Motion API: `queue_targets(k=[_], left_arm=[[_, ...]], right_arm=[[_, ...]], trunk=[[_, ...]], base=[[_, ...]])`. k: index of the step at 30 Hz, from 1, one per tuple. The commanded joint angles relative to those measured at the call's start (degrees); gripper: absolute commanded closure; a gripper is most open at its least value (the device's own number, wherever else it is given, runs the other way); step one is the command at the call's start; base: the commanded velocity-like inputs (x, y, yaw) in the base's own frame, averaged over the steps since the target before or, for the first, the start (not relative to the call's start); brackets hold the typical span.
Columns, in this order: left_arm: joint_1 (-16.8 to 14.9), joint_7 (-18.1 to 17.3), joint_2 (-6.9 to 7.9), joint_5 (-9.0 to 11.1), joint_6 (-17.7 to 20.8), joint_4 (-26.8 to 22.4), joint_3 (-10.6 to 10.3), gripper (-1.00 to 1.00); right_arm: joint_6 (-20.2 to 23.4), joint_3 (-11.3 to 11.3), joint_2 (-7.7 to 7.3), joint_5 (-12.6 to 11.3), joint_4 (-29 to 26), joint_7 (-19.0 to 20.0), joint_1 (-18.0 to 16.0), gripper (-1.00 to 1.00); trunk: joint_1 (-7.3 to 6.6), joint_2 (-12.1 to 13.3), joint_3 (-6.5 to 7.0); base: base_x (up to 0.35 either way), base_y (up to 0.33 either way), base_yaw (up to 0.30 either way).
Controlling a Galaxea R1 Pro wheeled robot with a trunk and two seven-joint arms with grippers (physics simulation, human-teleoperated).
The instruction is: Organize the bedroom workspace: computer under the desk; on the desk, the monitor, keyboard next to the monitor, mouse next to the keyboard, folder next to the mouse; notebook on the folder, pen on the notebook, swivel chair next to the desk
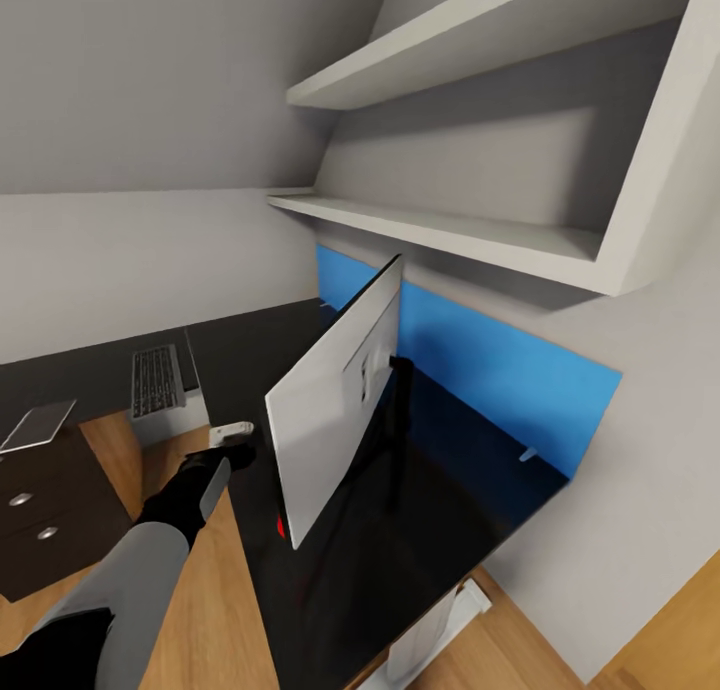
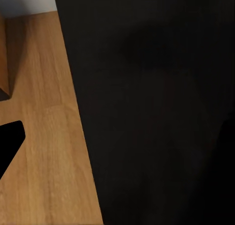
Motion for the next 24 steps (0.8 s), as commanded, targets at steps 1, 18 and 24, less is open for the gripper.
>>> queue_targets(k=[1, 18, 24], left_arm=[[0.0, 0.2, -0.07, 0.2, 0.2, -0.1, 0.2, -1.00], [0.0, 0.2, -0.12, 0.2, -0.2, 0.5, 0.3, -1.00], [0.0, 0.2, -0.12, 0.2, -0.2, 0.5, 0.3, -1.00]], right_arm=[[-0.2, 0.1, 0.00, -0.3, 0.1, 0.1, -0.1, -1.00], [-0.2, 0.1, 0.03, -0.2, 0.1, 0.0, -0.1, -1.00], [-0.2, 0.1, 0.08, -0.2, 0.1, 0.0, -0.1, -1.00]], trunk=[[0.01, 0.0, -0.06], [0.01, 0.0, 0.58], [0.01, 0.0, 0.62]], base=[[0.039, -0.010, -0.005], [0.007, -0.002, -0.099], [0.000, 0.000, -0.017]])
